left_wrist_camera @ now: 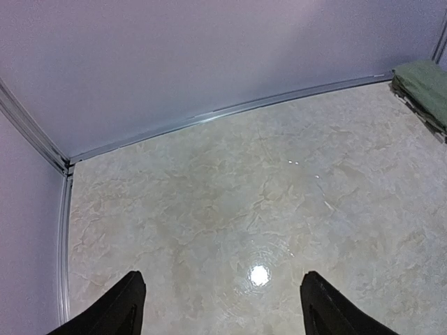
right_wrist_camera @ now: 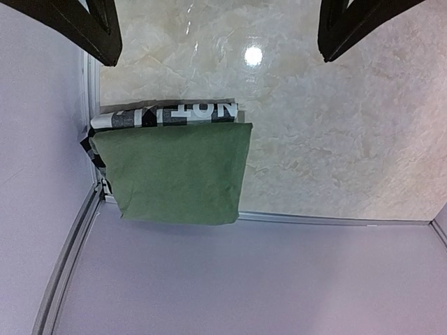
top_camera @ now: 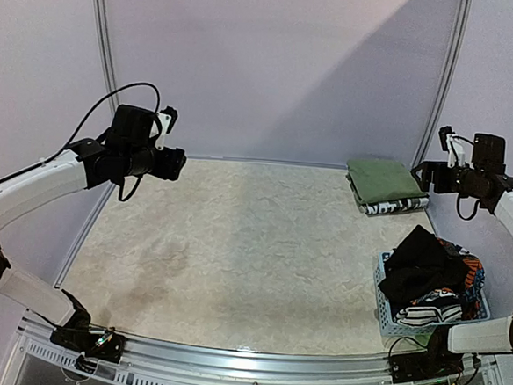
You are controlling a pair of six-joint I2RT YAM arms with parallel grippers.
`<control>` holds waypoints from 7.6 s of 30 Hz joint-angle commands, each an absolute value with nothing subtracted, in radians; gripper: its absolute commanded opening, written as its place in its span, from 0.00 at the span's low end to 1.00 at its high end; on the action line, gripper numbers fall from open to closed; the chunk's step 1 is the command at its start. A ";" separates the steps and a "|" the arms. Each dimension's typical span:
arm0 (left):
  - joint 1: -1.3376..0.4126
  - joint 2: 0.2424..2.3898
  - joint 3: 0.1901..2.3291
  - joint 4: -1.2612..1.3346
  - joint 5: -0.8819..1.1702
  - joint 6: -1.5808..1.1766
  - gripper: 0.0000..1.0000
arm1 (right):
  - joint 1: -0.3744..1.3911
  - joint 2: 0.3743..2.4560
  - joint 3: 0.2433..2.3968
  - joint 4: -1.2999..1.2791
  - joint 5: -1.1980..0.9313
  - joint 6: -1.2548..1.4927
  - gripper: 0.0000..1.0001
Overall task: Fold and stack the mixed laundry pile
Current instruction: Pick up the crumpled shirt from the bin, then place the crumpled shirt at the center of the board, then pick up the crumpled shirt from the center of the board.
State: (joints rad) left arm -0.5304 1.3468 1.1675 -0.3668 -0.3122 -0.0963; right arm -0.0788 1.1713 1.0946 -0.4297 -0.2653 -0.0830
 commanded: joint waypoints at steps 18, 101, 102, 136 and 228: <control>-0.699 1.417 1.200 -0.384 0.065 -0.057 0.89 | -0.076 1.256 1.370 -1.323 -0.251 -0.605 0.72; -0.609 1.156 1.091 -0.585 -0.207 -0.138 0.90 | 0.313 2.163 2.330 -0.993 -0.201 -0.139 0.65; -0.609 1.169 1.091 -0.593 -0.188 -0.138 0.90 | 0.300 2.137 2.250 -0.967 -0.229 -0.130 0.65; -0.642 1.461 0.792 -0.632 -0.052 -0.570 0.81 | 0.995 1.772 1.086 -0.688 -0.165 -0.847 0.50; -0.554 1.163 0.856 -0.524 -0.075 -0.662 0.63 | 0.763 2.286 2.183 -0.763 -0.212 -0.481 0.46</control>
